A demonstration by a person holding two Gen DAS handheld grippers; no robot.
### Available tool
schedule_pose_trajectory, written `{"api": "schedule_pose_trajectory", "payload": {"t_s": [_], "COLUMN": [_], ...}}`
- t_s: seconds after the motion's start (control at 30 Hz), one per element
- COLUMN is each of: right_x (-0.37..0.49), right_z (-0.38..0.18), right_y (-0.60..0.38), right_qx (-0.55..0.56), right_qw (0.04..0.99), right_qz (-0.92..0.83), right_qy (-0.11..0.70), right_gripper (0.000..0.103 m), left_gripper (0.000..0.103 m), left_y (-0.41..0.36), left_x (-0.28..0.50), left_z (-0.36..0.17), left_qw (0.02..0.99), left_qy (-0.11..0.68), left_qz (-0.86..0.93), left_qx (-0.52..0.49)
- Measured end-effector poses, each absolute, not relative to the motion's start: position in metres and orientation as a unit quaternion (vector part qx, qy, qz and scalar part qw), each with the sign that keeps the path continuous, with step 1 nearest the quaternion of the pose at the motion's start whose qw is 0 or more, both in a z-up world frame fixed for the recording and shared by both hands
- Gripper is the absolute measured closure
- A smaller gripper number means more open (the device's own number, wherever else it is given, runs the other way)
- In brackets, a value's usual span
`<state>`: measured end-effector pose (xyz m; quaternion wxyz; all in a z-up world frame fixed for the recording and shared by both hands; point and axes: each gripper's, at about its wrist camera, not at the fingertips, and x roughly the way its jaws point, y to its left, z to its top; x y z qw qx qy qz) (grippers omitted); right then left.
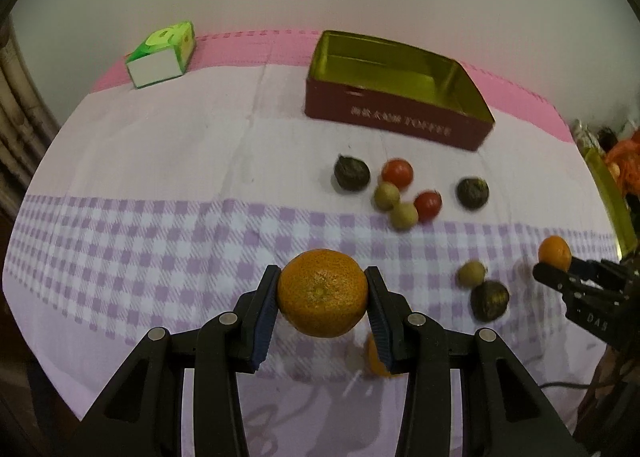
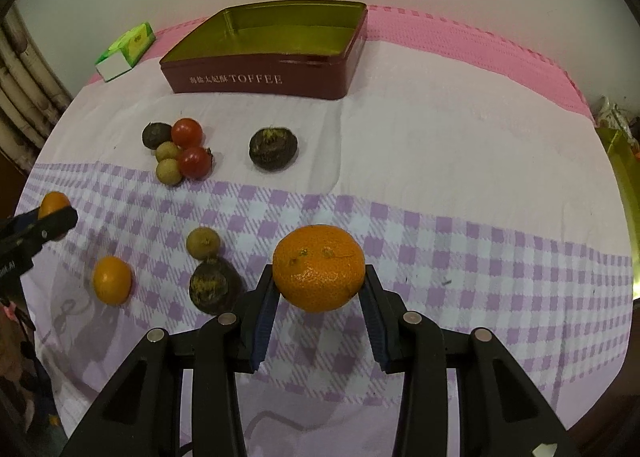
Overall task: Organize fruits
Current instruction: 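Lift both held oranges and carry them toward the red TOFFEE tin, then lower left gripper's orange into the tin and open while right gripper releases its orange inside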
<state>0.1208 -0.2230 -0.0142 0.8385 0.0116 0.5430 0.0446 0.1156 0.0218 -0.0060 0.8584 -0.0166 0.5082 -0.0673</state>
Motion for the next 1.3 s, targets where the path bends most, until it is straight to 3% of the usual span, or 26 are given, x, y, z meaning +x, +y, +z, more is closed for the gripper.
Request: {"api": "schedule_pose_trajectory", "payload": {"t_s": [0.93,1.3], "right_x": [0.216,0.256], "right_z": [0.019,0.015], "right_y": [-0.227,-0.219], "right_qx": [0.02,0.022], "right_qw": [0.854,0.851], "right_qz": [0.032,0.035], "right_qy": [0.519,0.524], "right_gripper": [0.066,0.066], "left_gripper": [0.06,0.06], "left_y": [-0.001,-0.024], "left_x": [0.252,0.299], "left_z": [0.023,0.008], "left_qw": [0.874,0.868], "left_qy": [0.473,0.479], "left_qz": [-0.108,-0.13], "left_qx": [0.015,0.02]}}
